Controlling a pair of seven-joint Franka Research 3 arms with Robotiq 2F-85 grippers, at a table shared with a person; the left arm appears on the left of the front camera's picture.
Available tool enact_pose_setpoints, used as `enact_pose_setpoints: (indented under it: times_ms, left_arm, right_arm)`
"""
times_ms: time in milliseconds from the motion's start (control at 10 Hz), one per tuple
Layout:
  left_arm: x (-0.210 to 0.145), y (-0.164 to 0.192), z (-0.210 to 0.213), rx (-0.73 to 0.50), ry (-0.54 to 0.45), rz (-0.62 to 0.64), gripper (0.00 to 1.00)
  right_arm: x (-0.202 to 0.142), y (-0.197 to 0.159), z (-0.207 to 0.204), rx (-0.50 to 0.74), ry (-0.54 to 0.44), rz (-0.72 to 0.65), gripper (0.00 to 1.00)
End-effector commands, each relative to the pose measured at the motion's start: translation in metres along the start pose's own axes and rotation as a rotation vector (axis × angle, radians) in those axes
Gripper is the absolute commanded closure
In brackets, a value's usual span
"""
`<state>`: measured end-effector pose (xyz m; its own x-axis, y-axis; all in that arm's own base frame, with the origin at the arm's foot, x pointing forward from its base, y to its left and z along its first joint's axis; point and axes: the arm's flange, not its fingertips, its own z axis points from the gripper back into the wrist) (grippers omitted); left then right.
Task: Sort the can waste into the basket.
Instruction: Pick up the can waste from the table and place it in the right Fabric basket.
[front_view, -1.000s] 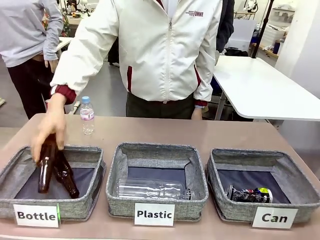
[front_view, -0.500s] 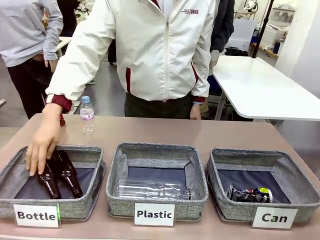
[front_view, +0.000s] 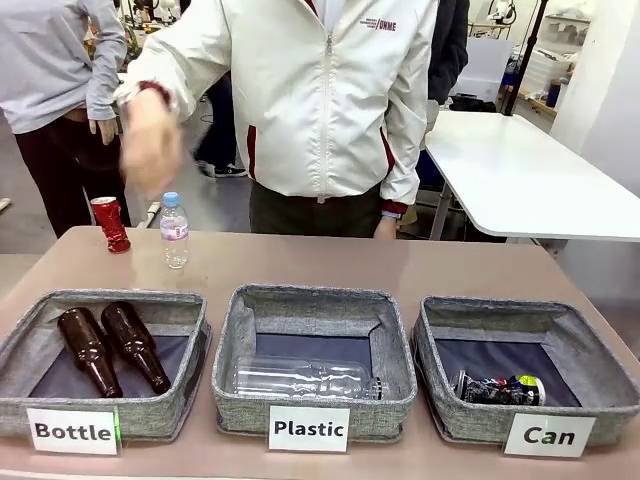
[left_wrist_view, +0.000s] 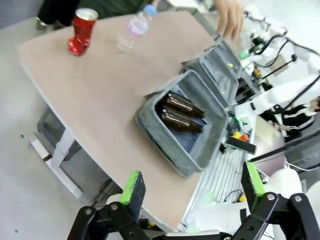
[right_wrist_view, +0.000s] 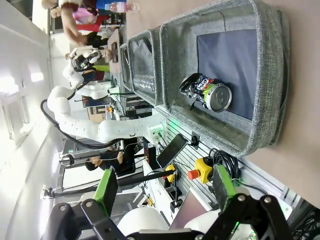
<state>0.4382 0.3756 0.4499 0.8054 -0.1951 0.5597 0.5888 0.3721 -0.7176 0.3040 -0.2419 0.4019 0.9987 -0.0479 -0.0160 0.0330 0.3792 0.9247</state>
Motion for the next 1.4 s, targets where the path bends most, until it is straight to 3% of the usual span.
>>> enact_pose_setpoints:
  times_ms: [0,300,700,1000,1300]
  left_arm:
    - [0.047,0.036,-0.047,0.062,0.09,0.027,0.0]
    - [0.079,0.08,-0.099,0.1,0.19,0.025,0.0]
    - [0.088,0.116,-0.146,0.164,0.196,-0.217,0.0]
    - [0.089,0.127,-0.178,0.328,0.056,-0.565,0.0]
    - [0.093,0.13,-0.207,0.454,-0.131,-0.753,0.0]
  right_arm:
    - [-0.003,0.001,0.002,-0.001,0.005,0.019,0.0]
    - [-0.003,0.001,0.002,-0.001,0.005,0.019,0.0]
    - [-0.003,0.001,0.002,-0.001,0.005,0.019,0.0]
    - [-0.003,0.001,0.002,-0.001,0.005,0.019,0.0]
    - [-0.003,0.001,0.002,-0.001,0.005,0.019,0.0]
